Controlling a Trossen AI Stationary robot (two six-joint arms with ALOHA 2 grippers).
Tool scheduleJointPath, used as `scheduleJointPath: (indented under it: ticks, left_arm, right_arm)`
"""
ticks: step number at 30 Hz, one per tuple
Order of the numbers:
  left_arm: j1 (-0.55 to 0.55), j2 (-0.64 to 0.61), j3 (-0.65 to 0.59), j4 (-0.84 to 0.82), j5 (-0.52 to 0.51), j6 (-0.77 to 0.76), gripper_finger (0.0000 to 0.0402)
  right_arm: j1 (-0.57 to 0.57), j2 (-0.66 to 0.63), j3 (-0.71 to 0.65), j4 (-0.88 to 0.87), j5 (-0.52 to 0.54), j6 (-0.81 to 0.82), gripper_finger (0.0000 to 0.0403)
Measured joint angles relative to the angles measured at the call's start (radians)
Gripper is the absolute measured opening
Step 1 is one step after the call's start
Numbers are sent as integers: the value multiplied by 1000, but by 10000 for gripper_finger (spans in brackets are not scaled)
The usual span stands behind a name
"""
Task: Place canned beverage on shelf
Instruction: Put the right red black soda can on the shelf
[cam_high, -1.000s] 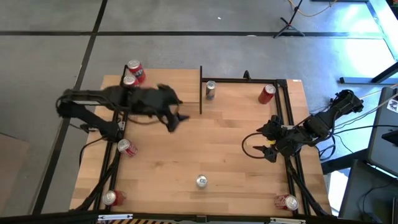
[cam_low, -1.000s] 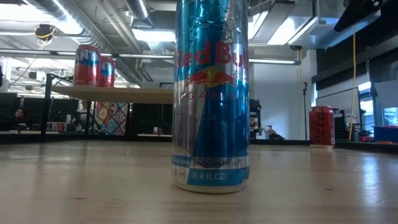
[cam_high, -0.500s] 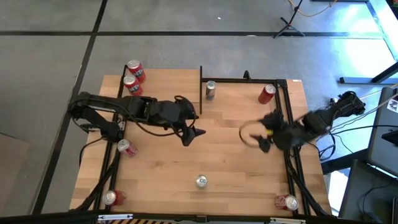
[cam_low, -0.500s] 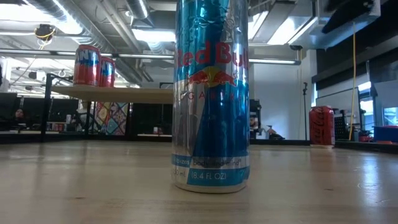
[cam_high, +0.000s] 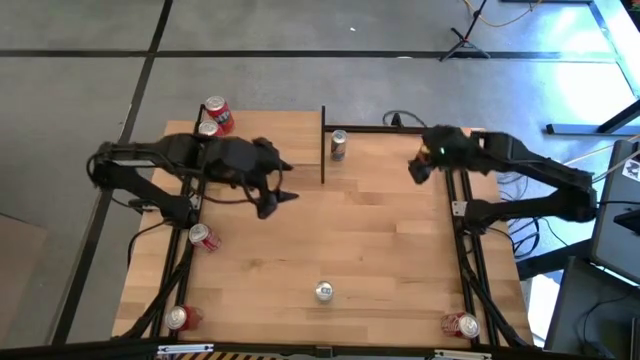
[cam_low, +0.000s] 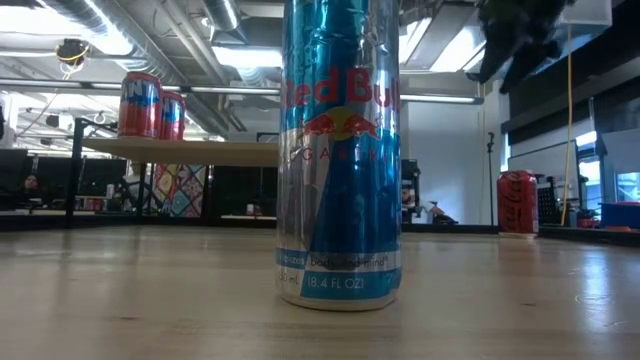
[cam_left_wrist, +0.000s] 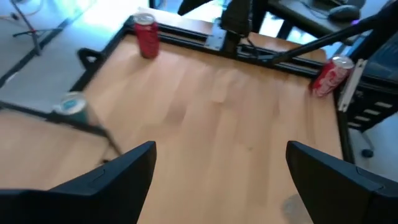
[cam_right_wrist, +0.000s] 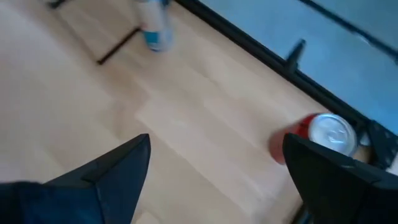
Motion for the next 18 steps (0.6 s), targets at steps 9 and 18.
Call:
scheduleJointPath:
  ticks: [9, 18]
  left_arm:
    - [90, -37, -1, -55, 89, 137, 347]
    - [100, -35, -1, -61, 74, 178, 347]
  right_arm:
    - [-349, 115, 0, 4, -112, -131, 353]
    - [-553, 280, 0, 8, -153, -185, 353]
